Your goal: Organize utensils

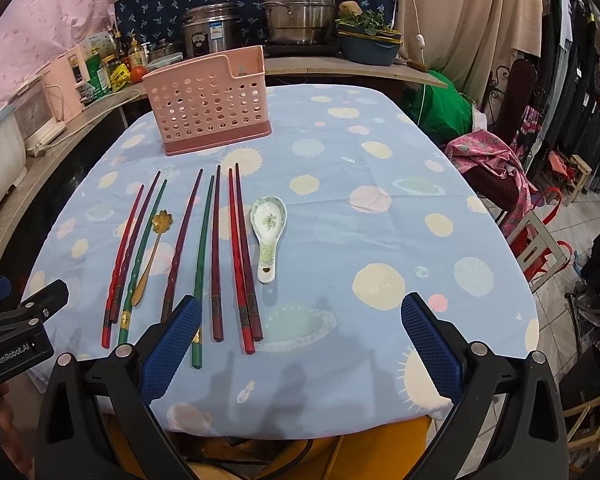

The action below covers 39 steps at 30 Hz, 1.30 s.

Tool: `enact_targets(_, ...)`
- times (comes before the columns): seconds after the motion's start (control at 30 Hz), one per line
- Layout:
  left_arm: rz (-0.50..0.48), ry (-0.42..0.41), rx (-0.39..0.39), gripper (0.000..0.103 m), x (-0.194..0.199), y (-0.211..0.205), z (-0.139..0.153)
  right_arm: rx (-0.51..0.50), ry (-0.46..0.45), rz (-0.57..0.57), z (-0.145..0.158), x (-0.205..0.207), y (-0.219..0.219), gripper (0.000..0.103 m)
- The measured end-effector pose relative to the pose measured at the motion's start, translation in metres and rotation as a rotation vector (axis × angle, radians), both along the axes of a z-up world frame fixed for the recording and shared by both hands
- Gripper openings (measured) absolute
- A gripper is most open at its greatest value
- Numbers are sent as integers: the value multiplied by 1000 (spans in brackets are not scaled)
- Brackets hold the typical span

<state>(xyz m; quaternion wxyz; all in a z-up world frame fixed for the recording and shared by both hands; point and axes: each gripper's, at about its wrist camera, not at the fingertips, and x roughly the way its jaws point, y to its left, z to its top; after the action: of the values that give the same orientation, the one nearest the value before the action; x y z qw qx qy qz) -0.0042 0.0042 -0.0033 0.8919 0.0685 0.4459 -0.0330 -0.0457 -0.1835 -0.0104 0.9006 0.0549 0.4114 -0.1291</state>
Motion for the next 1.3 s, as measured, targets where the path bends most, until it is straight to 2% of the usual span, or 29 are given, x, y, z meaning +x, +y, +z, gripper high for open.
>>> enact_targets(0.57, -4, 9, -6, 96, 1, -3, 0, -6, -8, -1, 1, -1, 0, 97)
enact_targets(0.83, 10, 45, -40, 96, 7, 5, -10, 1, -2, -8, -2, 0, -2, 97)
enact_targets(1.03, 23, 80, -45, 93, 21, 8, -23, 6, 7, -11, -5, 4, -5, 97)
enact_targets(1.17, 18, 112, -37, 82, 32, 7, -35, 16, 19, -14, -9, 9, -8, 97)
enact_targets(1.3, 30, 124, -32, 82, 41, 7, -43, 16, 27, -11, -12, 13, -10, 97)
